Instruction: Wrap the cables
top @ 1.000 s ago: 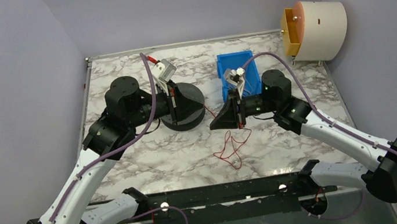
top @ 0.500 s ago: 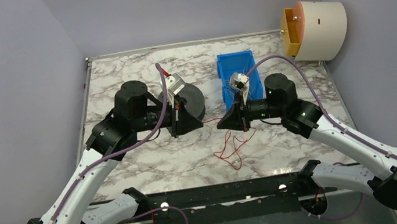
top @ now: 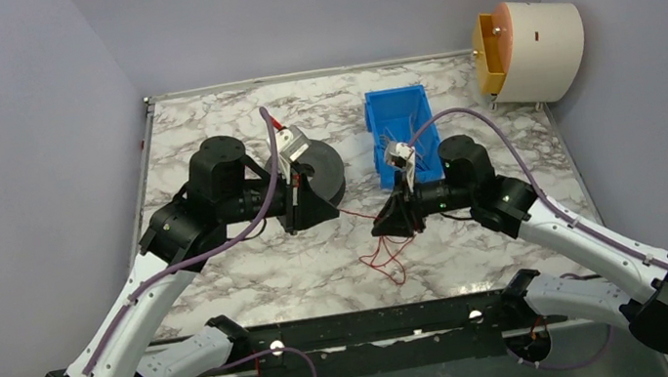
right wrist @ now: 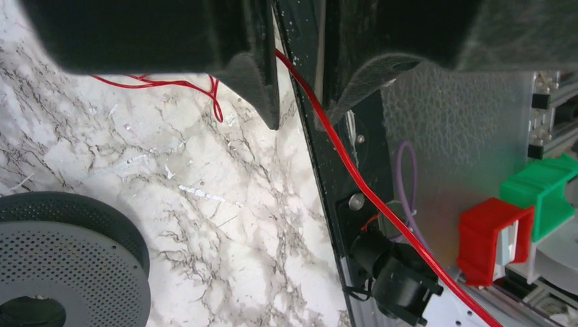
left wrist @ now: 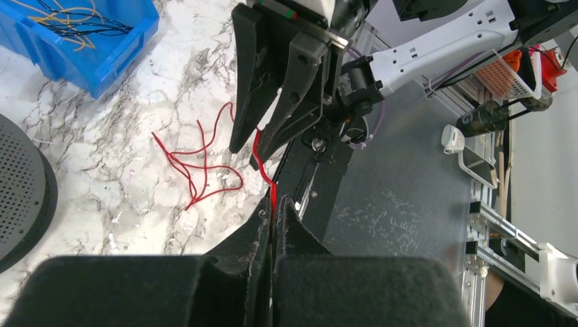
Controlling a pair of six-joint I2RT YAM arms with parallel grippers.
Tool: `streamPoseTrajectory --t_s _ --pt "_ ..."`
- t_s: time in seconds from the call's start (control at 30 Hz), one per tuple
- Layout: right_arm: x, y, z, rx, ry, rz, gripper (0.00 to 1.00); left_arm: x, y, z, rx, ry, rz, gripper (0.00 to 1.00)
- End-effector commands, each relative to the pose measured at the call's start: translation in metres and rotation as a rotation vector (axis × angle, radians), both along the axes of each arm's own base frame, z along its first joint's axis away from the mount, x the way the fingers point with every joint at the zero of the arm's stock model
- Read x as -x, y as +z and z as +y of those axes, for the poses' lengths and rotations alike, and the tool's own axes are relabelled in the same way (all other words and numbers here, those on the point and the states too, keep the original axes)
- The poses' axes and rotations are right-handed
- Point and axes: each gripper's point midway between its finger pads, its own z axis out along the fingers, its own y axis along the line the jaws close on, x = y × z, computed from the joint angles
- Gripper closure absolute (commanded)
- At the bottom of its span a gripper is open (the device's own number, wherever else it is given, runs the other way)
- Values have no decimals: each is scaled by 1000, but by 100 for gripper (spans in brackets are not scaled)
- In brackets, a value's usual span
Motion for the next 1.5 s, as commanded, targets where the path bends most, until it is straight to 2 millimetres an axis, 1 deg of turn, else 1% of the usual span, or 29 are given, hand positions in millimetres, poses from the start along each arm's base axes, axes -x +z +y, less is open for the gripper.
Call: streamPoseTrajectory --t_s 0.0,0.13,0.17,0.23,0.33,0.43,0.53,0.57,0.6,0.63,0.7,0.8,0.83,0.9,1.03,1.13,1.3,1.37,1.43,1.47 --pt "7 -3 1 -19 42 15 75 10 19 1 40 -31 -15 100" --pt "5 -3 1 -14 34 8 97 8 19 1 39 -22 -14 100" --pt "3 -3 -1 -7 20 1 99 8 20 2 39 -18 -17 100" --pt "-3 -5 -4 8 -28 -10 99 7 21 3 37 -4 -23 100" --pt "-20 -10 -13 44 -150 -31 99 7 21 4 25 -9 -22 100" --pt "-36 -13 -25 100 -264 -59 99 4 15 7 -1 15 -21 100" --pt "-43 -12 -33 123 -312 -80 99 -3 12 11 -25 68 -32 100" --pt "-43 -11 -33 119 -313 -86 99 -6 13 12 -28 81 -38 98" --pt "-42 -10 -33 114 -307 -91 99 -8 14 13 -28 96 -48 93" --pt "-40 -10 -32 111 -301 -91 99 -11 15 15 -32 116 -56 87" --pt "-39 -12 -33 116 -296 -83 99 -19 26 20 -27 172 -96 73" --pt "-37 -14 -34 125 -291 -78 99 -33 35 34 -35 293 -151 52" --pt "-37 -15 -35 129 -295 -77 99 -37 39 39 -35 326 -168 47" --pt "-39 -16 -37 139 -313 -82 99 -42 44 46 -34 377 -192 41" --pt "-44 -16 -42 154 -352 -88 99 -49 50 56 -39 444 -222 35" --pt "-46 -16 -45 162 -372 -90 99 -53 46 57 -54 461 -221 33" --pt "-53 -20 -53 191 -428 -95 99 -61 26 56 -104 479 -192 31" --pt "-56 -22 -57 204 -457 -99 99 -66 16 56 -135 491 -185 31" --pt "-57 -21 -59 207 -470 -103 99 -72 10 55 -159 502 -179 31" --pt "-57 -21 -60 206 -475 -107 99 -75 -1 54 -185 503 -164 31"
